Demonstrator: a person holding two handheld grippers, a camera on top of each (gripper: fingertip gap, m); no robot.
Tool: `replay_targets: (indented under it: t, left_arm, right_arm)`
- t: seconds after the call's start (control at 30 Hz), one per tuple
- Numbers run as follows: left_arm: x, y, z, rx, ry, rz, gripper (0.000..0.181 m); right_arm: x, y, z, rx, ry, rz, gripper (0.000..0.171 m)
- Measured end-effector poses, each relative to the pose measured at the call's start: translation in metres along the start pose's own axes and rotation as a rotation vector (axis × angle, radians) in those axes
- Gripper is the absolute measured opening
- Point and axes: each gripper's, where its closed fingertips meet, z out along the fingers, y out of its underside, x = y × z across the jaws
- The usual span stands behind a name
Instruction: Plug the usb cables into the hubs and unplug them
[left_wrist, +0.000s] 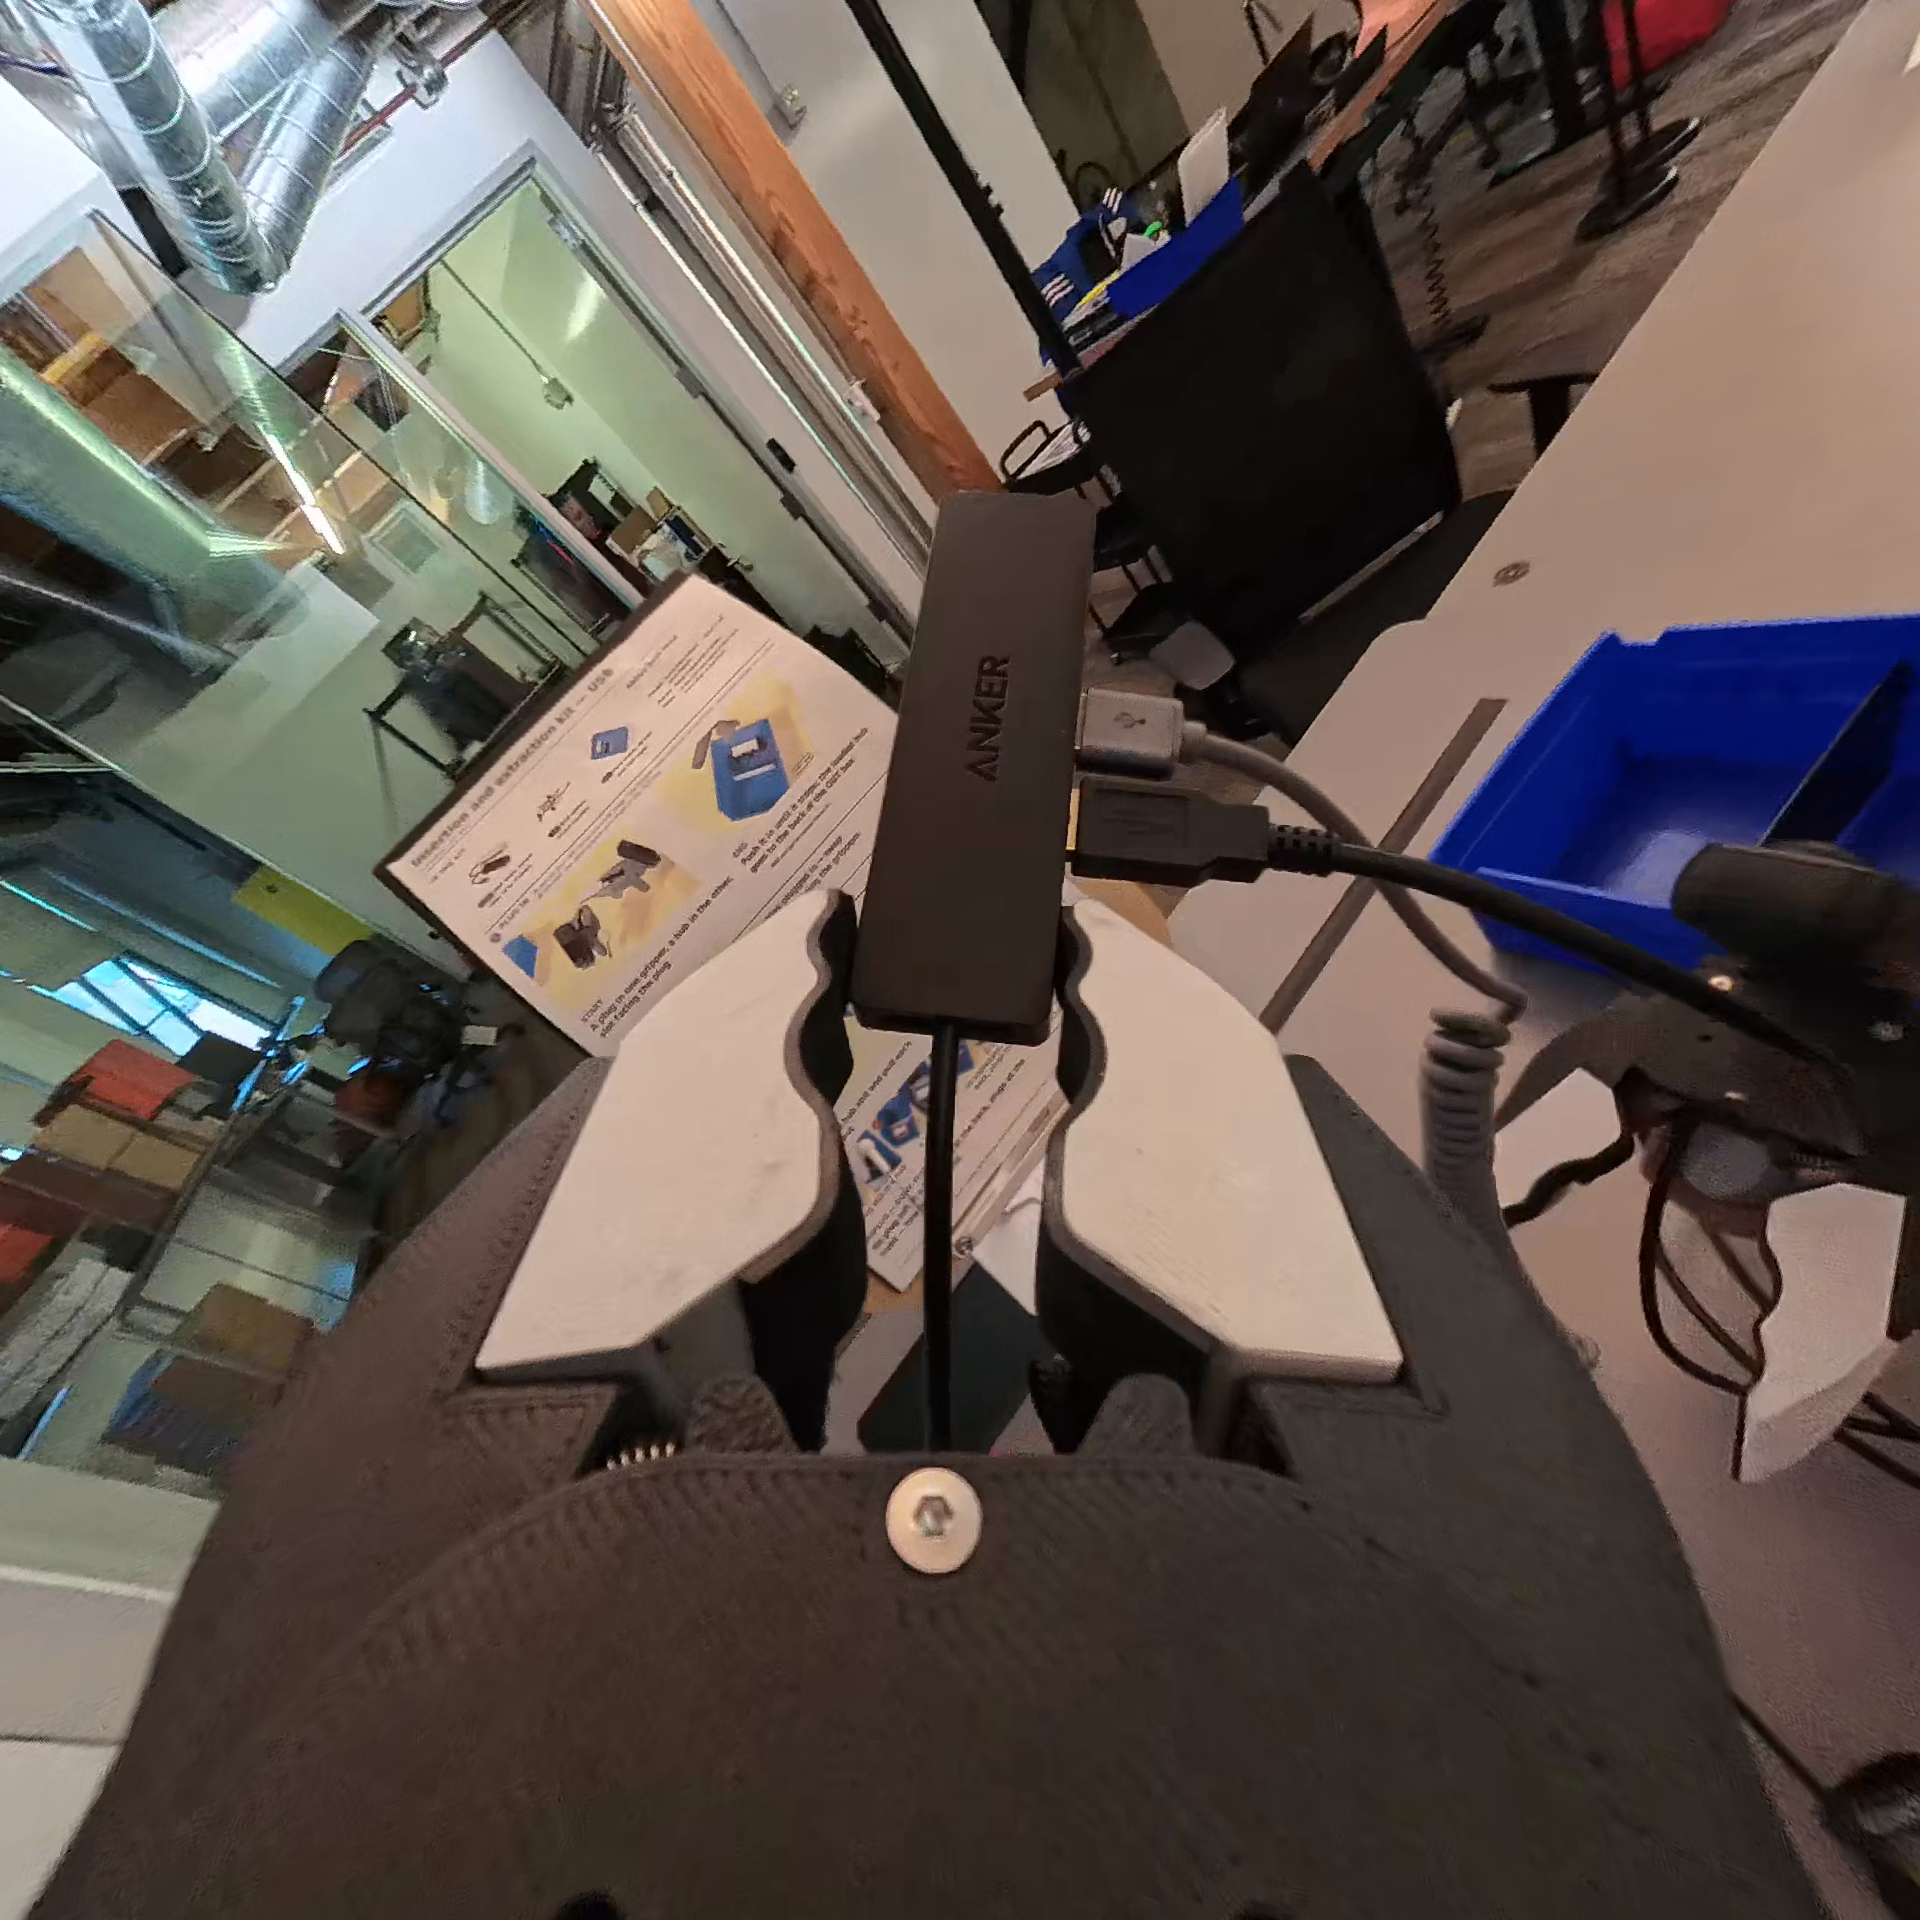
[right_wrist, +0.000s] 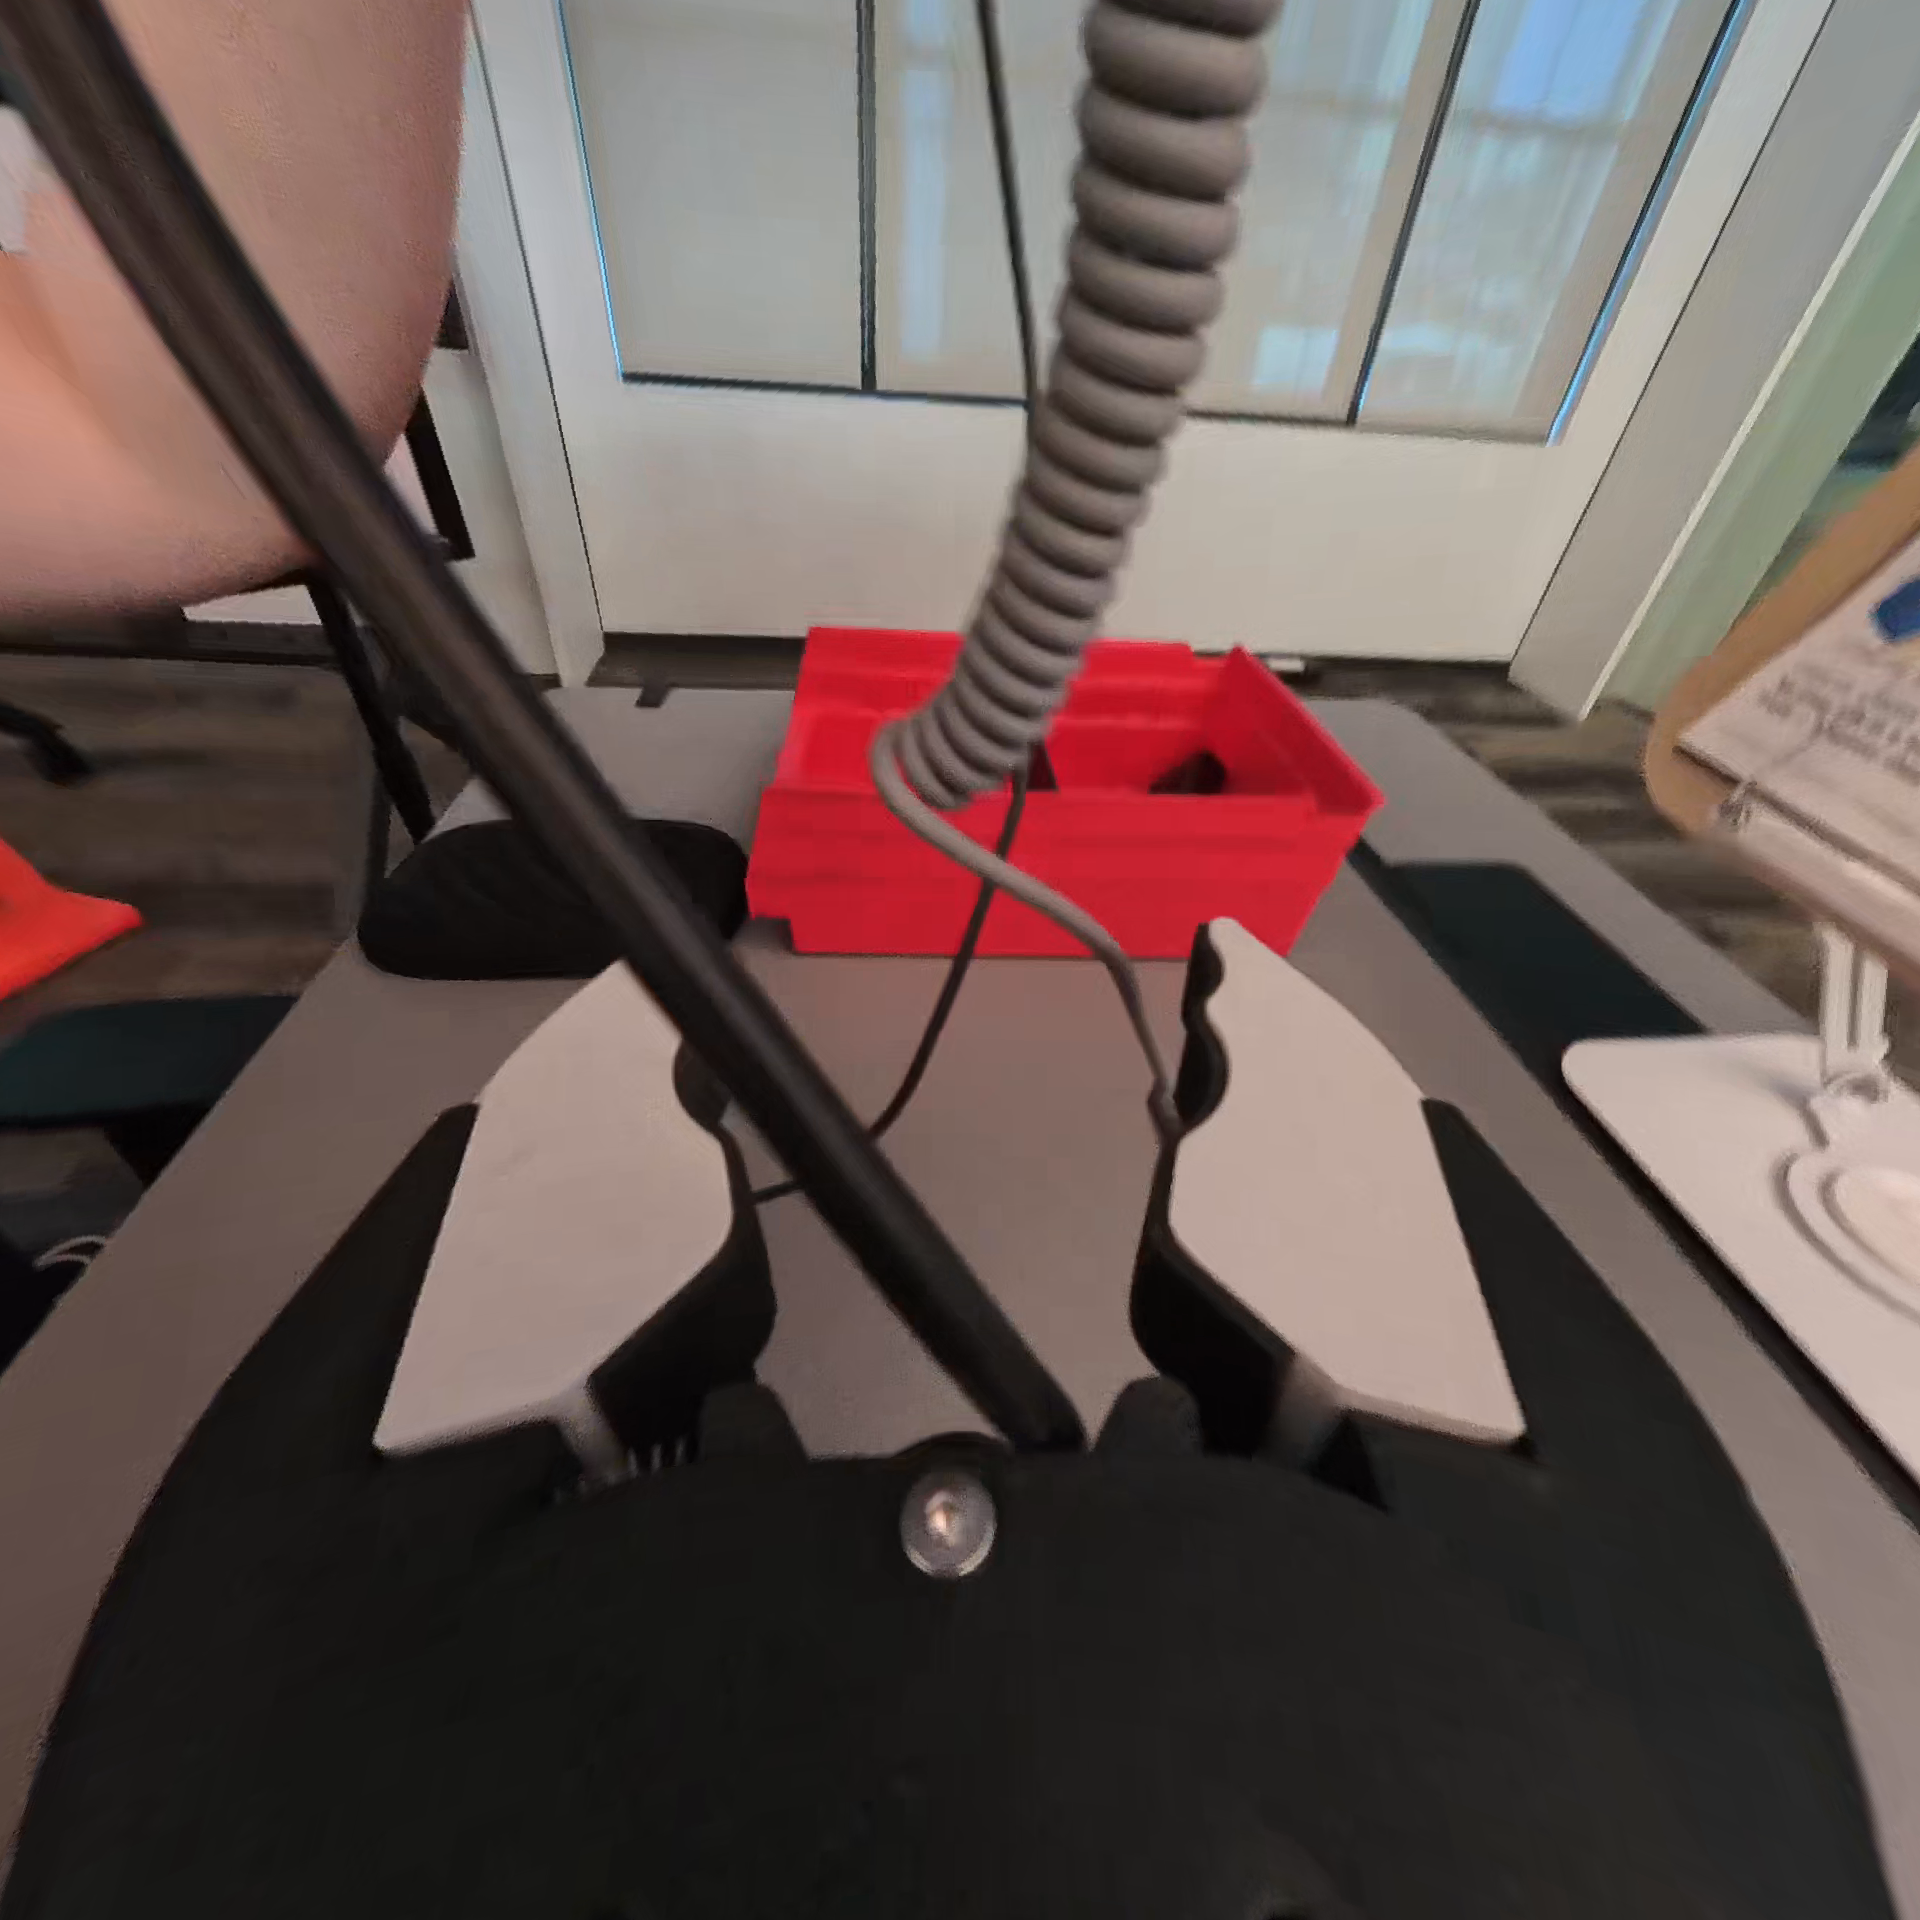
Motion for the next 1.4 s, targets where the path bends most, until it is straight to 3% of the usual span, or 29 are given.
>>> replay_targets:
  t: [0.13, 0.2, 0.33, 0.4, 0.47, 0.53, 0.63, 0.67, 0.73, 0.8, 0.93, 1.07, 1.17, 1.27, 1.4]
  left_arm:
    - [-0.009, -0.003, -0.006, -0.005, -0.005, -0.017, 0.036]
    - [-0.012, 0.001, -0.009, -0.019, 0.003, -0.022, 0.036]
    - [-0.017, 0.011, -0.017, -0.042, -0.010, -0.013, 0.036]
    - [-0.018, 0.013, -0.020, -0.040, -0.012, -0.016, 0.036]
    - [-0.018, 0.015, -0.022, -0.038, -0.019, -0.013, 0.036]
    - [-0.018, 0.014, -0.022, -0.032, -0.018, -0.016, 0.036]
    - [-0.018, 0.011, -0.020, -0.032, -0.009, -0.026, 0.036]
    - [-0.018, 0.010, -0.019, -0.035, -0.009, -0.026, 0.036]
    - [-0.019, 0.007, -0.018, -0.042, -0.012, -0.016, 0.036]
    - [-0.022, 0.003, -0.018, -0.051, -0.013, -0.007, 0.036]
    - [-0.031, -0.027, -0.013, -0.019, 0.005, -0.020, 0.036]
    - [-0.043, -0.087, 0.003, 0.041, 0.023, -0.070, 0.036]
    - [-0.051, -0.141, 0.018, 0.079, 0.031, -0.101, 0.036]
    - [-0.055, -0.190, 0.034, 0.095, 0.023, -0.118, 0.036]
    - [-0.045, -0.240, 0.063, 0.095, 0.018, -0.089, 0.036]
  right_arm:
    - [-0.013, 0.016, -0.019, -0.270, -0.015, -0.026, 0.090]
    - [-0.018, 0.034, -0.044, -0.431, 0.027, -0.022, 0.103]
    - [-0.028, 0.071, -0.085, -0.617, 0.212, 0.000, 0.115]
    - [-0.032, 0.091, -0.101, -0.694, 0.406, -0.069, 0.119]
    - [-0.049, 0.101, -0.106, -0.681, 0.549, -0.111, 0.112]
    - [-0.089, 0.123, -0.083, -0.646, 0.459, -0.011, 0.106]
    - [-0.089, 0.169, -0.074, -0.758, 0.539, 0.092, 0.093]
    - [-0.081, 0.180, -0.076, -0.786, 0.585, 0.120, 0.081]
    - [-0.074, 0.184, -0.068, -0.722, 0.556, 0.161, 0.017]
    - [-0.065, 0.166, -0.075, -0.673, 0.582, 0.180, 0.014]
    - [-0.050, 0.061, -0.102, -0.434, 0.575, 0.119, 0.010]
    - [-0.031, -0.048, -0.161, -0.343, 0.527, 0.084, 0.008]
    - [-0.006, -0.103, -0.218, -0.256, 0.543, 0.124, 0.008]
    - [0.010, -0.114, -0.263, -0.272, 0.562, 0.127, 0.008]
    - [0.032, -0.092, -0.310, -0.362, 0.725, 0.084, 0.009]
